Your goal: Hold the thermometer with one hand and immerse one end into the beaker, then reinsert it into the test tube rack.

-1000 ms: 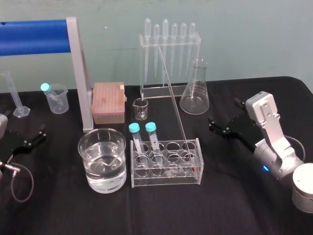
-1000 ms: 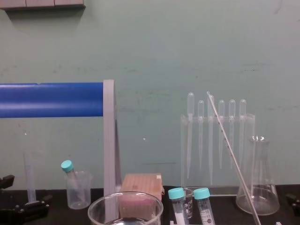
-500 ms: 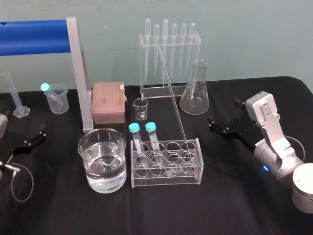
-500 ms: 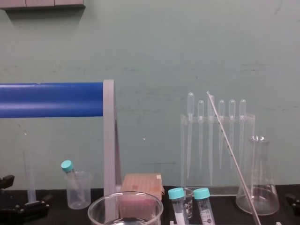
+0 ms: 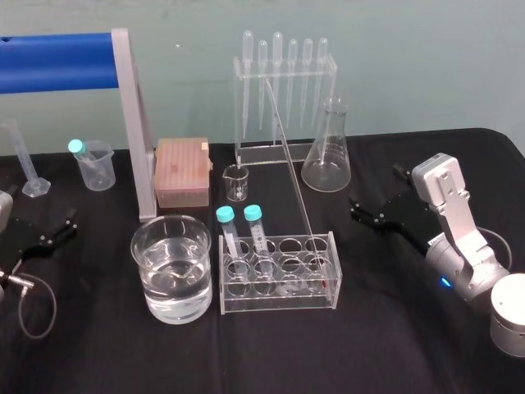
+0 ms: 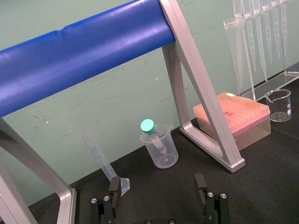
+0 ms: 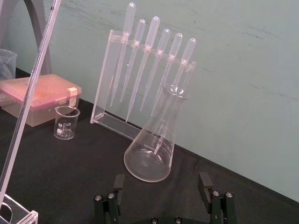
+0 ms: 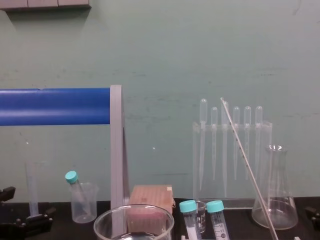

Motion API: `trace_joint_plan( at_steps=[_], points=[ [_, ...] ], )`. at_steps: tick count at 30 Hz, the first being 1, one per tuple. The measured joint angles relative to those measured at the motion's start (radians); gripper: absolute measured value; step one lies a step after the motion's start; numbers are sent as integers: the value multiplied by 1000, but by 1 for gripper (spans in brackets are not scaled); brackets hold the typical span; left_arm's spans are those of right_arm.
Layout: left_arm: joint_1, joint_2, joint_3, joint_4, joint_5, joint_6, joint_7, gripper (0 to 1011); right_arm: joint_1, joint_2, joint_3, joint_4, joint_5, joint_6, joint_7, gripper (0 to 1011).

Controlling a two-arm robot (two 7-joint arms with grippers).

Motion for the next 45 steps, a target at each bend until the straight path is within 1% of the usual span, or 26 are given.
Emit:
trace_joint_plan(
  at_steps=[45],
  points=[
    [0,0,0,0,0,0,0,1008,0,0,0,0,0,0,0,1003]
  ],
)
